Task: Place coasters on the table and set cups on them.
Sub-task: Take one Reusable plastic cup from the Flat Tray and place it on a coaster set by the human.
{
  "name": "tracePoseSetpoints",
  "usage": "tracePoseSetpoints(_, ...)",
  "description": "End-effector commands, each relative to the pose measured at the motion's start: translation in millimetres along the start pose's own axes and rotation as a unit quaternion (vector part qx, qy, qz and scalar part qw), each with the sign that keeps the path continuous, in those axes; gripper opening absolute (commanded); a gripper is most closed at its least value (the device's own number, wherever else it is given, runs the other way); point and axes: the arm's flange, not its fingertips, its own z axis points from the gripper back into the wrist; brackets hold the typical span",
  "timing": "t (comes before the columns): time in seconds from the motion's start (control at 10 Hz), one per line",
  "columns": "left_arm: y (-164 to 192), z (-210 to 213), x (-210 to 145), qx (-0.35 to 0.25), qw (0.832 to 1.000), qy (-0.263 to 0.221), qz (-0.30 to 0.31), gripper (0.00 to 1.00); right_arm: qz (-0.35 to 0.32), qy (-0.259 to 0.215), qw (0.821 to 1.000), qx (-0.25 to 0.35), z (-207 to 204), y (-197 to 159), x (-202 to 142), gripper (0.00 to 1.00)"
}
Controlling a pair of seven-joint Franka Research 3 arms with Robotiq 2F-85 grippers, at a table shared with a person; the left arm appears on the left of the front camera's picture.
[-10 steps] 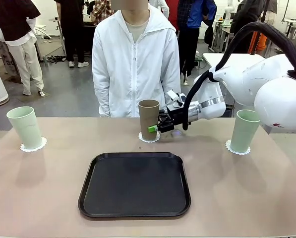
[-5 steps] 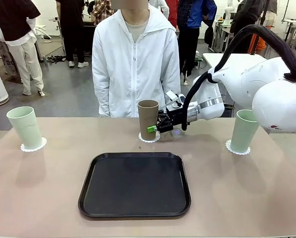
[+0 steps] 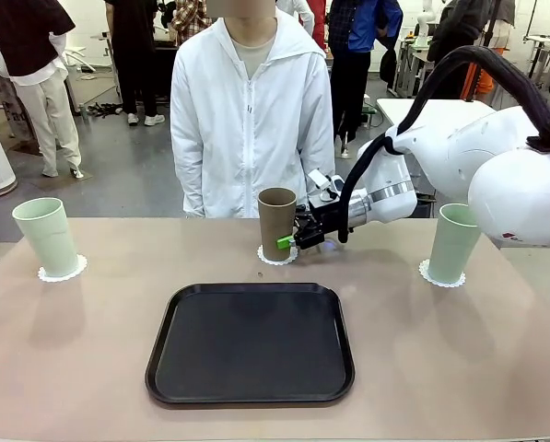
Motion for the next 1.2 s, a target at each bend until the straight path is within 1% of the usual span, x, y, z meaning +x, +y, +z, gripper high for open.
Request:
tracePoseSetpoints(0.0,-1.9,0.4,-0.8,0.003,1.0,0.0,0.002,1.0,-0.013,0.026,1.0,0.003,-0.7,-5.9,3.8,1.0)
tracePoseSetpoints(0.6,-1.9,0.4,-0.8,0.003,1.0,0.0,0.002,1.0,-0.019,0.056,0.998,-0.003,6.6,-5.2,6.7,1.0)
tracePoseSetpoints(0.7,-1.9,0.4,-0.8,0.003,1.0,0.0,0.002,1.0,-0.025,0.063,0.998,0.003,10.0,-4.2,9.8,1.0)
tracePoseSetpoints(1.1,-1.9,0.4,-0.8,0.003,1.0,0.0,0.002,1.0,-0.039,0.099,0.994,-0.009,22.5,-1.0,13.6,1.0)
